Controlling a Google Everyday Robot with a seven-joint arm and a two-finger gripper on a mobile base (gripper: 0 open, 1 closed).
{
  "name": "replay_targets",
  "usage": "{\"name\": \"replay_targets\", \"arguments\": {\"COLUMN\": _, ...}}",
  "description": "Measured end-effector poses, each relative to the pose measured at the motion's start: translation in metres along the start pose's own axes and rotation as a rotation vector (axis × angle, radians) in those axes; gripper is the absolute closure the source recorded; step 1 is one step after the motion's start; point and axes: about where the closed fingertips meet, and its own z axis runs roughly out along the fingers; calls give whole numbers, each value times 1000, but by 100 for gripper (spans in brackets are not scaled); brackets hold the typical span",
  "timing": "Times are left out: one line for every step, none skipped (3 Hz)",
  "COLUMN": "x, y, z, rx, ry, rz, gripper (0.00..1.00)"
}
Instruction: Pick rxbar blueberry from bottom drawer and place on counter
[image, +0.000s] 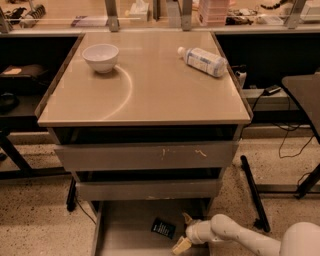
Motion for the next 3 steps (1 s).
{"name": "replay_targets", "arguments": {"x": 8, "y": -8, "z": 29, "rx": -3, "ry": -17, "rz": 29, "gripper": 0}}
{"name": "replay_targets", "arguments": {"x": 3, "y": -7, "z": 51, "rx": -28, "ry": -36, "rz": 24, "gripper": 0}}
{"name": "replay_targets", "arguments": {"x": -8, "y": 1, "z": 77, "rx": -44, "ry": -47, "rz": -47, "gripper": 0}}
